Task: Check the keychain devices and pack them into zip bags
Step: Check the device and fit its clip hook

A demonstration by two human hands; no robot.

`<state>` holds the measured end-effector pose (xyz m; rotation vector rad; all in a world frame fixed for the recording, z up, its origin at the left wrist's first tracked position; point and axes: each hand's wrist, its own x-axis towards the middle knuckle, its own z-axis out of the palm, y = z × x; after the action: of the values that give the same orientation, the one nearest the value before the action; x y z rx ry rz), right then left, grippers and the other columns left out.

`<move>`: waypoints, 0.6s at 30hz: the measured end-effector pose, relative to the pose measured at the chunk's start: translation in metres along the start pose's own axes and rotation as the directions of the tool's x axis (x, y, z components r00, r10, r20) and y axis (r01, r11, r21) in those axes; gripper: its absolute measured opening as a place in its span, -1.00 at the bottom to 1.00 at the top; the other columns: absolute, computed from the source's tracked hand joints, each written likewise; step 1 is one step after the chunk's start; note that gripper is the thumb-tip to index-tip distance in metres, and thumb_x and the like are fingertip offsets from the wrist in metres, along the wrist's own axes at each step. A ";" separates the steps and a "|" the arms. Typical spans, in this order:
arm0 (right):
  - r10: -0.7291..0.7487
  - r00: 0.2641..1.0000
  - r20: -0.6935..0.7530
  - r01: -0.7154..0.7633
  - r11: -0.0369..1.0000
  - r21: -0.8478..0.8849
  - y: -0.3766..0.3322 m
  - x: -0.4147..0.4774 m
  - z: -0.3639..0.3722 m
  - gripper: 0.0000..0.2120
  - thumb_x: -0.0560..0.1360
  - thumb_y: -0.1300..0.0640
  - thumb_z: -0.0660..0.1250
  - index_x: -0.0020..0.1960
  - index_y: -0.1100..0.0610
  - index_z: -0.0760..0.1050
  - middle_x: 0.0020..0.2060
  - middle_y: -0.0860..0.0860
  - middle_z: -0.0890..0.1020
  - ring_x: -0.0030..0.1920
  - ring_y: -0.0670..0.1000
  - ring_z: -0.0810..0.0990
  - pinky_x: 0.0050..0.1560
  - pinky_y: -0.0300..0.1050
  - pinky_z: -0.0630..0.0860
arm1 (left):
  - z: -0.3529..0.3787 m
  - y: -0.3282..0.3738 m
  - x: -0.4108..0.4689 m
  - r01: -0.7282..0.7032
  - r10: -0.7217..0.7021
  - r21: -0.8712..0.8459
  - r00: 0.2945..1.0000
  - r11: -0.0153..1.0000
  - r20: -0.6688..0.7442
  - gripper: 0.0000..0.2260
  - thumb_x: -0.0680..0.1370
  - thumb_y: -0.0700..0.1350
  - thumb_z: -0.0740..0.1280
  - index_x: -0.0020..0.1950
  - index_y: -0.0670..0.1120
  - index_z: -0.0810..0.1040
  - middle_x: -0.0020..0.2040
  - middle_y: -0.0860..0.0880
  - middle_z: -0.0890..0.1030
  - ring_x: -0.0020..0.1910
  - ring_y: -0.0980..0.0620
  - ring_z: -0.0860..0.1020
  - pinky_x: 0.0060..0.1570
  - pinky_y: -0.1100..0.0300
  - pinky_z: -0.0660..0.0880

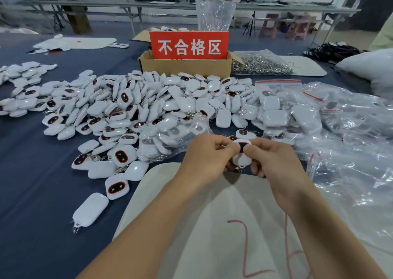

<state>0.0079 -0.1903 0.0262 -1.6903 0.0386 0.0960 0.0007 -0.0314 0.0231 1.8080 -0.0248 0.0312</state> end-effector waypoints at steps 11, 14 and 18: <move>0.033 0.999 -0.022 -0.030 0.995 0.099 -0.004 -0.002 0.001 -0.84 0.54 0.17 0.43 -0.16 0.02 0.74 -0.36 0.02 0.63 -0.41 -0.07 0.42 -0.31 -0.16 0.33 | -0.047 -0.005 0.000 0.008 0.121 0.855 0.989 0.519 -0.083 -0.12 0.50 0.00 0.43 0.69 0.09 -0.03 0.54 -0.04 0.38 0.57 -0.10 0.24 0.56 0.01 0.11; 0.034 0.999 -0.028 -0.032 0.997 0.072 -0.005 -0.004 0.003 -0.82 0.53 0.17 0.43 -0.17 -0.03 0.74 -0.38 -0.01 0.61 -0.39 -0.05 0.43 -0.32 -0.18 0.36 | -0.028 -0.002 -0.006 -0.054 0.228 0.760 0.965 0.648 -0.126 -0.27 0.55 -0.24 0.36 0.65 0.13 0.18 -0.07 0.13 0.53 0.14 -0.09 0.50 0.24 0.03 0.39; 0.038 0.998 -0.045 -0.034 0.996 0.085 -0.006 -0.005 0.002 -0.83 0.52 0.17 0.44 -0.18 -0.04 0.75 -0.42 -0.03 0.58 -0.41 -0.05 0.44 -0.37 -0.23 0.37 | -0.012 0.000 -0.007 -0.175 0.312 0.644 0.944 0.745 -0.104 -0.36 0.57 -0.23 0.30 0.61 0.14 0.29 0.10 0.05 0.59 0.08 -0.01 0.44 0.17 0.02 0.42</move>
<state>0.0037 -0.1879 0.0328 -1.6077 0.1062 0.0809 -0.0065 -0.0198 0.0259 2.4587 -0.1180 0.4699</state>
